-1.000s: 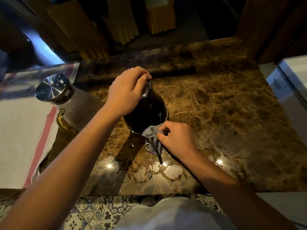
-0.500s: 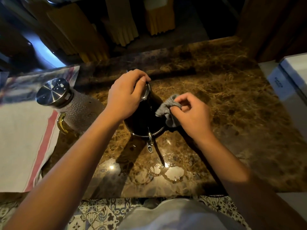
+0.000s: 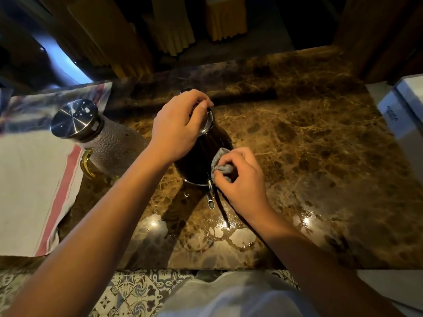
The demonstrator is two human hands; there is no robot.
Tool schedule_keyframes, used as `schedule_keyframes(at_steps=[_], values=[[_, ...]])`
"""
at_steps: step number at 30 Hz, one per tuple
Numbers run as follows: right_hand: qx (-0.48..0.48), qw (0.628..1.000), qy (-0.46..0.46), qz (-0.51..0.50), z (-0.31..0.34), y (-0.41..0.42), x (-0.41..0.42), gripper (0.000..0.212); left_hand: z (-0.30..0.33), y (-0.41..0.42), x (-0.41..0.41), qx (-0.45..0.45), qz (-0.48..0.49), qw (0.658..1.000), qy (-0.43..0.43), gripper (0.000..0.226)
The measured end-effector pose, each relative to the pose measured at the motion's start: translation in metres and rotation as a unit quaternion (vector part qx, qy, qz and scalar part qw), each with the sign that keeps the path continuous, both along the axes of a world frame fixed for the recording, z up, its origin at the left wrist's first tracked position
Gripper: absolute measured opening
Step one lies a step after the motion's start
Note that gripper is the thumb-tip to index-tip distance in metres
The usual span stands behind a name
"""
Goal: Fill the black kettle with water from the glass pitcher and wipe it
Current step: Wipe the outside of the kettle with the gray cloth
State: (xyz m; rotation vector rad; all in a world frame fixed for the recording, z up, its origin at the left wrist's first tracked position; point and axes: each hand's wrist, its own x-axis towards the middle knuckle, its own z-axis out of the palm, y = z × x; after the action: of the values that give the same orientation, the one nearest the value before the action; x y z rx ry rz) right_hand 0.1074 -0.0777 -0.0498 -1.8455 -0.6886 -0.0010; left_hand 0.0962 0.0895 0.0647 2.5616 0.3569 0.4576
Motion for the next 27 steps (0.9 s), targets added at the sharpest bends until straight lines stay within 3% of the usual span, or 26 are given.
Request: schedule_keyframes(at_steps=[7,19,22,24,27], values=[[-0.096,0.993,0.067,-0.002,-0.027,-0.004,-0.018,0.013,0.0,-0.002,-0.002,-0.009,0.007,1.0,-0.005,0.027],[-0.161,0.984,0.071,-0.009,-0.021,-0.003,-0.011,0.016,0.001,0.0,-0.002,-0.023,0.007,1.0,0.002,0.025],[-0.18,0.98,0.063,-0.06,-0.018,-0.016,0.008,0.014,0.002,0.001,-0.002,-0.024,-0.001,1.0,0.009,0.025],[-0.158,0.98,0.061,-0.108,-0.012,-0.026,0.025,0.015,0.003,0.0,-0.002,-0.023,0.001,1.0,0.009,0.025],[-0.075,0.99,0.078,-0.091,0.005,-0.03,0.039,0.02,0.003,-0.001,-0.002,-0.025,0.007,1.0,0.012,0.024]])
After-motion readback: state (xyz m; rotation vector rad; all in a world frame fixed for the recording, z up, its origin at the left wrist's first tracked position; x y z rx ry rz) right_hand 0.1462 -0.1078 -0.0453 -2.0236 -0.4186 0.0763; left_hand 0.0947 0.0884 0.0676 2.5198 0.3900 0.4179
